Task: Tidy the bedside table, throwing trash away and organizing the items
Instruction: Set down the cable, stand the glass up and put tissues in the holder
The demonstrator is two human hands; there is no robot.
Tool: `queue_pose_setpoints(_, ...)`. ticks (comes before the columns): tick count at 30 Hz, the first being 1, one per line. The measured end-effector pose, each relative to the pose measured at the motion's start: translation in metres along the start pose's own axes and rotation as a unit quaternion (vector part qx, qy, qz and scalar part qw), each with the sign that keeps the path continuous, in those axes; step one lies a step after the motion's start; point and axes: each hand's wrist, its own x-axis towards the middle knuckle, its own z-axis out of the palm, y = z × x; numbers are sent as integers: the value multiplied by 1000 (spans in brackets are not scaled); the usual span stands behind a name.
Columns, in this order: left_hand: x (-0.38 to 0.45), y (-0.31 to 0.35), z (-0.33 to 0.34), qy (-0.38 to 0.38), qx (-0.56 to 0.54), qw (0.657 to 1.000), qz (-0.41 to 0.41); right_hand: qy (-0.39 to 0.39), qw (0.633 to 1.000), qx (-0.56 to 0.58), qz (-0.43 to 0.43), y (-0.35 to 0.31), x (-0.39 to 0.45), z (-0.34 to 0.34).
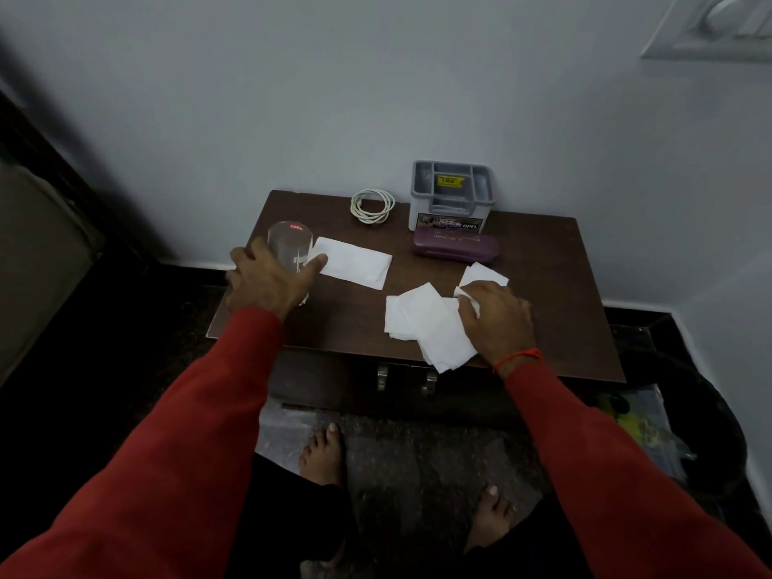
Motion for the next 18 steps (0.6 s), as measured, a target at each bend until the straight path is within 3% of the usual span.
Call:
queue_pose_setpoints(3, -6, 6, 3, 51, 51, 997, 30, 85, 990, 113, 15, 1, 3, -5)
queue_pose_setpoints(6, -20, 20, 10, 129, 63, 982, 124, 145, 962, 226, 43, -2, 6, -14)
queue_pose_setpoints(10, -39, 37, 21, 93, 42, 986, 134, 156, 949, 274, -30, -8, 3, -20)
queue_pose_setpoints(13, -36, 35, 18, 105, 23, 987, 119, 96, 949, 269, -131, -10, 1, -23)
queue_pose_setpoints(16, -32, 30, 12, 129, 10, 984, 125, -59, 954, 188, -228, -5, -5, -19)
queue_pose_setpoints(18, -26, 21, 9, 130, 22, 986, 99, -167, 956, 103, -220, 1, -11, -12)
